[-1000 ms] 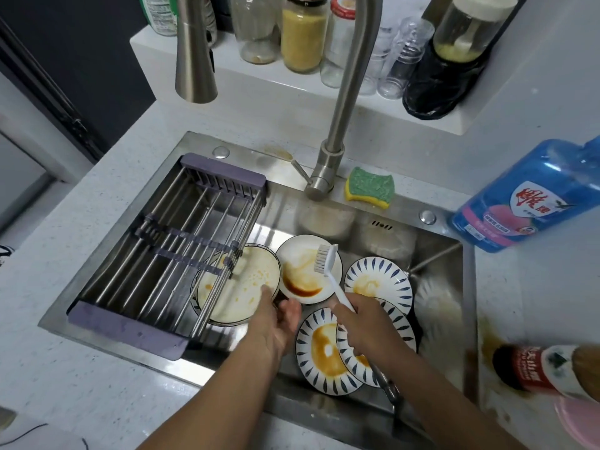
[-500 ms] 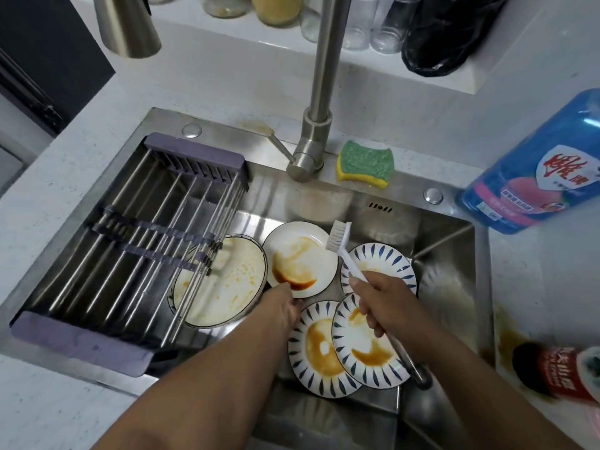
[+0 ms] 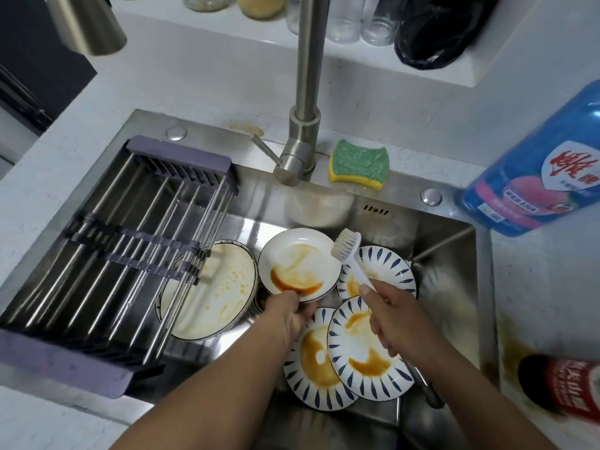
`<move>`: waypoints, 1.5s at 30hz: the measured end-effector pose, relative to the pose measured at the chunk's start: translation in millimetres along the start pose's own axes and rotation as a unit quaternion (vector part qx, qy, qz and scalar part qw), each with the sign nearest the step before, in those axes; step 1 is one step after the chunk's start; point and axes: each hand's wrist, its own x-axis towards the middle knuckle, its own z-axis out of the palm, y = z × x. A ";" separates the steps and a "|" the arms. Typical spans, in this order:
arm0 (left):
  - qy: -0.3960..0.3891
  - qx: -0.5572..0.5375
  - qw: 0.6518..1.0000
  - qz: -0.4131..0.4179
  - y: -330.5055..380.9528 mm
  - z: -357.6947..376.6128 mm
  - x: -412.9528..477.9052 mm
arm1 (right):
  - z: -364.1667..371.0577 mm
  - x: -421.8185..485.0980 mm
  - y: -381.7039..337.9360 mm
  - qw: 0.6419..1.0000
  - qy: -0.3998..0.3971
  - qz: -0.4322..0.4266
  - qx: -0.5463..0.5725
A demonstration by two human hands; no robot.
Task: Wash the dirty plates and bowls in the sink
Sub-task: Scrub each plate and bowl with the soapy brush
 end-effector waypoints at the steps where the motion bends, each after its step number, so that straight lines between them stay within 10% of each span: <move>1: -0.011 -0.005 1.000 -0.015 -1.8 0.9 -7.4 | -1.9 0.6 -2.2 1.000 0.011 -0.002 -0.022; 6: -0.058 0.034 0.997 -0.041 -6.7 -6.4 -49.3 | -18.0 -4.2 -18.5 0.975 0.003 -0.038 -0.221; 11: -0.132 0.100 0.986 -0.011 0.0 -20.5 -85.3 | -26.5 -37.4 -53.0 0.876 -0.035 -0.073 -0.476; 19: -0.264 0.207 0.942 0.028 20.5 -46.3 -149.2 | -13.9 -76.2 -97.3 0.810 0.044 -0.122 -0.573; 26: -0.322 0.241 0.914 0.052 41.2 -58.7 -193.6 | -9.6 -120.0 -136.9 0.860 0.050 -0.123 -0.492; 45: -0.411 0.315 0.849 0.105 75.2 -94.9 -247.0 | 5.0 -192.5 -157.7 0.829 0.086 -0.170 -0.525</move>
